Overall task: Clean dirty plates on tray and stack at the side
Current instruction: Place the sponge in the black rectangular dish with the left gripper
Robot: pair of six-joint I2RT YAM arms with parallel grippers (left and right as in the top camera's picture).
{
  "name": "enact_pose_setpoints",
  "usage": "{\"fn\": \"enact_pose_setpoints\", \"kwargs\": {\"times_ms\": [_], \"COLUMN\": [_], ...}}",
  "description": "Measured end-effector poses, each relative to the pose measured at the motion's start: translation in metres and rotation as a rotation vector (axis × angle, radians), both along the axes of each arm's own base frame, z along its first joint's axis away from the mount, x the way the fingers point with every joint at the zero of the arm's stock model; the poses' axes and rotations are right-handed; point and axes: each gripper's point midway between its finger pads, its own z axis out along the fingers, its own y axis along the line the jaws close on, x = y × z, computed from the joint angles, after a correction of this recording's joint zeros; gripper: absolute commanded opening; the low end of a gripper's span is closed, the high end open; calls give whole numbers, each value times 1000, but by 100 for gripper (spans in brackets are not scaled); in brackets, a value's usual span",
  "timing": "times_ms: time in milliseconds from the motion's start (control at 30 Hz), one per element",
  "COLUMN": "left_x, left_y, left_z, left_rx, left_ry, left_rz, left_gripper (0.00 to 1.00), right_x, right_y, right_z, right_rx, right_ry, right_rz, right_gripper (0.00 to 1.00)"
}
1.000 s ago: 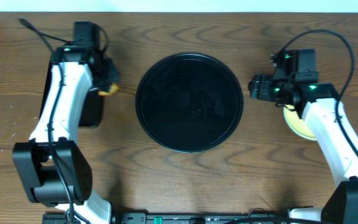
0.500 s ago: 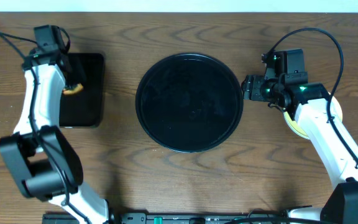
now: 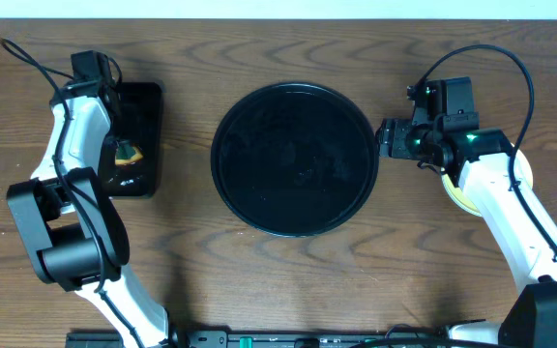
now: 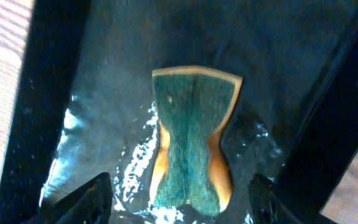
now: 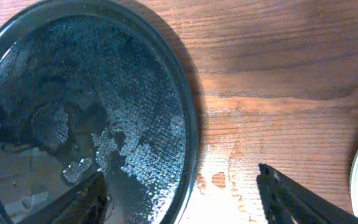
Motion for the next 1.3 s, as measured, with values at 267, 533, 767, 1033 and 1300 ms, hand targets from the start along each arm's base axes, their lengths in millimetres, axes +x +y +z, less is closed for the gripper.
{"fn": "enact_pose_setpoints", "kwargs": {"times_ms": [267,533,767,1033,1300], "left_x": [-22,-37,-41,-41,-41], "left_y": [-9,-17,-18,-18,-18], "left_z": [66,192,200,200,200], "left_rx": [14,81,85,85,85], "left_ry": [-67,-385,-405,-405,-405], "left_rz": [2,4,4,4,4], "left_gripper": [74,75,75,75,75], "right_x": [2,-6,-54,-130,-172], "right_y": [-1,-4,-15,-27,-41], "right_z": [23,109,223,271,270], "right_rx": [-25,-44,-26,-7,-33], "right_ry": [-5,-109,-390,-531,-532], "right_rz": [31,60,43,37,9], "right_gripper": [91,99,99,99,99]}}
